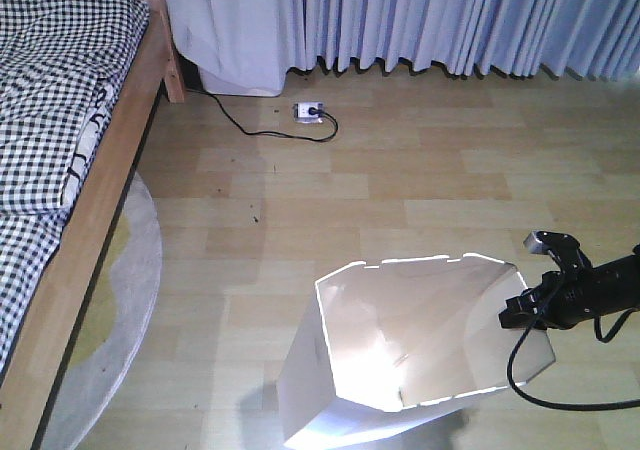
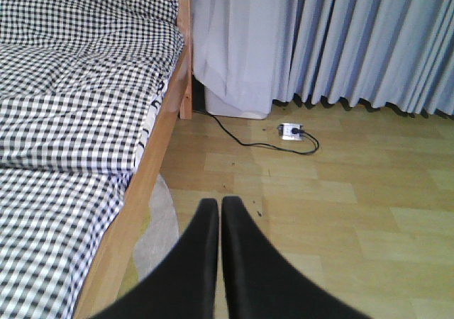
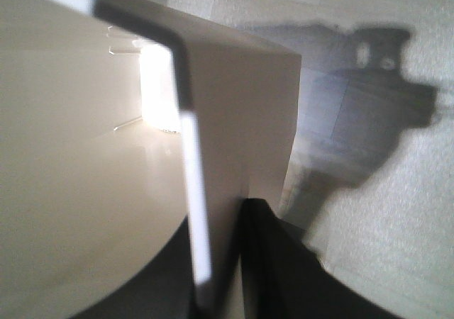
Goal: Move trash bin to bedside with robot
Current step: 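Hold the bin with the right gripper while driving to the bedside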
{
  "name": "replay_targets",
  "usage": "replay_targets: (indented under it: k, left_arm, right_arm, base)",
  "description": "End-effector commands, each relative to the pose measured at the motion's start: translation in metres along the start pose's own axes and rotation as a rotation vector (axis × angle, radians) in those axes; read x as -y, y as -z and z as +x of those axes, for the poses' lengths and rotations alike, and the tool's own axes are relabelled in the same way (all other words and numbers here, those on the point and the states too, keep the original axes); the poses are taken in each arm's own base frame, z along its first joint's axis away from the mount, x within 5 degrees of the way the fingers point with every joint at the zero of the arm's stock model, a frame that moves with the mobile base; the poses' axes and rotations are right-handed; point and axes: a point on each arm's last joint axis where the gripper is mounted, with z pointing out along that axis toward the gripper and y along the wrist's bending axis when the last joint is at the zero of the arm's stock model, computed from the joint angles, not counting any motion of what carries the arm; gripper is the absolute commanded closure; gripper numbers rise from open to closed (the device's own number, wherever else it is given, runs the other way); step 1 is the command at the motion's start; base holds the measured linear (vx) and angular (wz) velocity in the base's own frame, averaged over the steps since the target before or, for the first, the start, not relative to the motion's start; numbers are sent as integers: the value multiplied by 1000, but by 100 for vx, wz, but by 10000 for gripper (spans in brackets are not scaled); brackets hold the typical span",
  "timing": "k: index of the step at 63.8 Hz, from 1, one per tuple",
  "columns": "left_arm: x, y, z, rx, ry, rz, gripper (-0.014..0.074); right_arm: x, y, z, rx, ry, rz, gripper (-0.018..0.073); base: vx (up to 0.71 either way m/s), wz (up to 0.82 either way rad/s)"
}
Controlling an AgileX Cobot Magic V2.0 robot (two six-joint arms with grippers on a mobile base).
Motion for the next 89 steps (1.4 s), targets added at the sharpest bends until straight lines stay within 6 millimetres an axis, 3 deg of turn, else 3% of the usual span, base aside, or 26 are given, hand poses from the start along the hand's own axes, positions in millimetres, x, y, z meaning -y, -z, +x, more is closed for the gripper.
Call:
replay_targets:
  k: [1,89]
  left_arm:
    - [1,1,-5,76,6,11,603]
    - [1,1,-5,76,6,11,603]
  right_arm:
    - [-24,23,-20,104,-7,-187,564]
    - [-24,23,-20,104,-7,-187,564]
  base:
    - [29,6]
    - [28,1]
